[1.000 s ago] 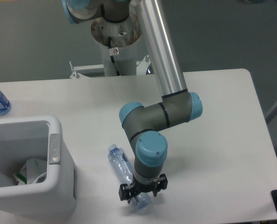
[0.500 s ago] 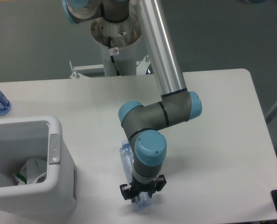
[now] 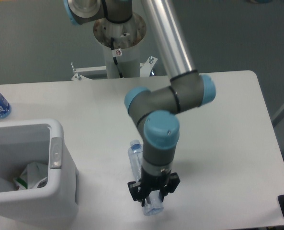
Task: Place the trash in the trash can
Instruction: 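Lift the bottle upright and carry it over the bin, then lower the bottle into the bin and open the gripper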
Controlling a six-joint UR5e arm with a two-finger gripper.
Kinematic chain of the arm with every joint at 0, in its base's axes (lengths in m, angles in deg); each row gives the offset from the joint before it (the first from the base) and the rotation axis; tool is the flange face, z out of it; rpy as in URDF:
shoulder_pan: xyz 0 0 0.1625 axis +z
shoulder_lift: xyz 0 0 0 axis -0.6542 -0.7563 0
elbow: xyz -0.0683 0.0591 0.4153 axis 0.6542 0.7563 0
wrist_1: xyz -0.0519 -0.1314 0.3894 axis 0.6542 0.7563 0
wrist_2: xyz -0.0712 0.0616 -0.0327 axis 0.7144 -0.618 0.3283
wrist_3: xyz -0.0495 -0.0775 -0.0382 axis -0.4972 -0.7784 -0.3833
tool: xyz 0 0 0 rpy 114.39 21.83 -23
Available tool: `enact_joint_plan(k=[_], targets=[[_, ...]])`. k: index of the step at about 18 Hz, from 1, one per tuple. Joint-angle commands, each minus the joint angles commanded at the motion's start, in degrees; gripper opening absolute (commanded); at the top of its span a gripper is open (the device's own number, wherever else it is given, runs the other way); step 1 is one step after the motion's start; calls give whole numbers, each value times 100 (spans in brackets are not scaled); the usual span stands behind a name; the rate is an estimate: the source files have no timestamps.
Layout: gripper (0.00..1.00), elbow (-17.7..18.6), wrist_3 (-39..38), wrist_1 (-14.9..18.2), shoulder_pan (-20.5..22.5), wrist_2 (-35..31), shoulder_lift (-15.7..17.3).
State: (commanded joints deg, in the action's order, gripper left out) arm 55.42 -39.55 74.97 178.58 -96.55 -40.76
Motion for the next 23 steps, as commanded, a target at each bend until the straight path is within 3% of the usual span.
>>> enact_joint_plan(k=[5, 8, 11, 17, 23], targets=[[59, -536, -18, -175, -139, 378, 625], [59, -572, -324, -790, -587, 423, 880], [59, -598, -352, -958, -992, 415, 1021], [59, -686, -369, -1037, -1669, 388, 1065], [59, -695, -256, -1073, -2064, 397, 758]])
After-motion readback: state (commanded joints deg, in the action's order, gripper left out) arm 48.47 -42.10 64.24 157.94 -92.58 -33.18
